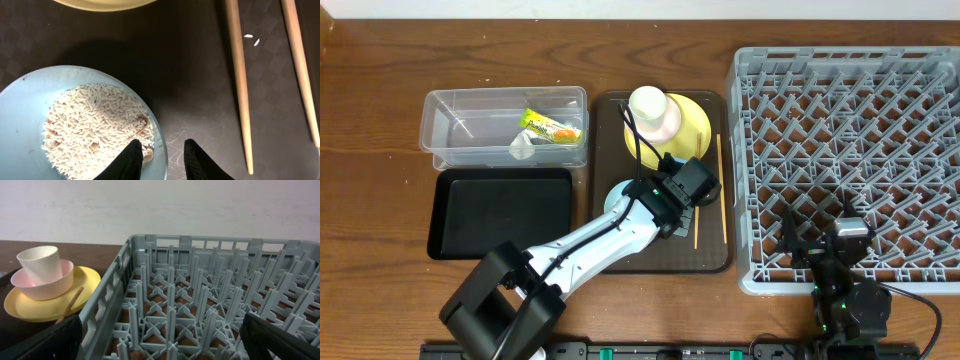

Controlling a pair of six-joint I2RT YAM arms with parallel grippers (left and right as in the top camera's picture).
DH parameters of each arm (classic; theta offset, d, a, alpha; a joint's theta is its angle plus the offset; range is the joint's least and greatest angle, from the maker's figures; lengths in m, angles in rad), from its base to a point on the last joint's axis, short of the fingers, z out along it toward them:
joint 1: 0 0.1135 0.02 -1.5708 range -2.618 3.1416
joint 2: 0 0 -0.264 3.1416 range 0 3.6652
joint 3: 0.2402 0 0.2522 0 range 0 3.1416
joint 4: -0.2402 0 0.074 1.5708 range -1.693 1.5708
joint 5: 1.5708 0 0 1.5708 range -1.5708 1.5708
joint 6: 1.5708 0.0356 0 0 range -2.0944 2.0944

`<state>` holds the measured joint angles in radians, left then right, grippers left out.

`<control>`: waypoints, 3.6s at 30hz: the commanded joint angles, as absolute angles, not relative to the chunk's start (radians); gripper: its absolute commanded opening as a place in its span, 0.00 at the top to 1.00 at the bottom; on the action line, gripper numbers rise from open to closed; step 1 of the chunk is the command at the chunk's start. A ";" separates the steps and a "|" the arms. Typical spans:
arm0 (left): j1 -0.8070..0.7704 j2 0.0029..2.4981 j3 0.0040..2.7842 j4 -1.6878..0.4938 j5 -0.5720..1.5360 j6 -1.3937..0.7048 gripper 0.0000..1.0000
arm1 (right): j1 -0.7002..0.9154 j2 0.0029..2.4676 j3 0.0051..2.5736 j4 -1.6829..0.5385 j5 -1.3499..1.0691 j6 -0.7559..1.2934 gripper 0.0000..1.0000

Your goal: Sort waste into correct bins and load items into the dishwasher rack

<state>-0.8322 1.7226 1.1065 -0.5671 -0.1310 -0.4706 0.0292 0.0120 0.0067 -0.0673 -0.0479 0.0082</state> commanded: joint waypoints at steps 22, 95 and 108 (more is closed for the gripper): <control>-0.833 1.746 1.068 -0.562 -0.142 -0.492 0.71 | 0.029 0.007 0.006 -0.071 -0.042 0.022 0.01; -0.345 1.304 1.053 -0.783 0.028 -0.299 0.94 | 0.029 0.007 0.006 -0.071 -0.042 0.022 0.01; 0.271 1.389 1.051 -0.778 0.778 -0.073 0.94 | 0.029 0.007 0.006 -0.071 -0.042 0.022 0.01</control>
